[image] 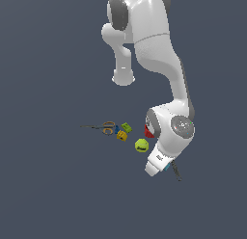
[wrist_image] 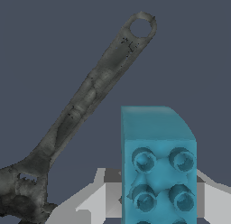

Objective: Pick up a designated object from a clutter of objects.

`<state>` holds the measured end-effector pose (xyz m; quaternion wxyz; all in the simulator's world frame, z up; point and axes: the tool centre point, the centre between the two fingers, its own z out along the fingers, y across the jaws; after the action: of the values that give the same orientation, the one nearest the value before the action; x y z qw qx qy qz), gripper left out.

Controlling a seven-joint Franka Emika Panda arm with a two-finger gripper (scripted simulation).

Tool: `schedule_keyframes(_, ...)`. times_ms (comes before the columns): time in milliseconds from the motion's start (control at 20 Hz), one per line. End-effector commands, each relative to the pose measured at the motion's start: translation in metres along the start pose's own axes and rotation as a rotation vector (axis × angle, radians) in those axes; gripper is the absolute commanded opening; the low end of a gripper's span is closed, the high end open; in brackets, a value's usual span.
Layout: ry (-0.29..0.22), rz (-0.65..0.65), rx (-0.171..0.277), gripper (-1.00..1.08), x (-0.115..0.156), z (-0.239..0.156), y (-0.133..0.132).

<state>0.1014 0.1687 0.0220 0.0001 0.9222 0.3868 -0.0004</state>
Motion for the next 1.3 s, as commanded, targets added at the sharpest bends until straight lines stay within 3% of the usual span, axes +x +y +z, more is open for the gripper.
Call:
schedule_keyframes(0, 0.000, 0.000, 0.000, -1.00, 0.000, 0.000, 0.000)
schedule_keyframes(650, 0.000, 0.000, 0.000, -1.00, -0.012, -0.011, 0.002)
schedule_keyframes(1250, 0.000, 0.000, -0.001, -1.00, -0.075, -0.063, 0.016)
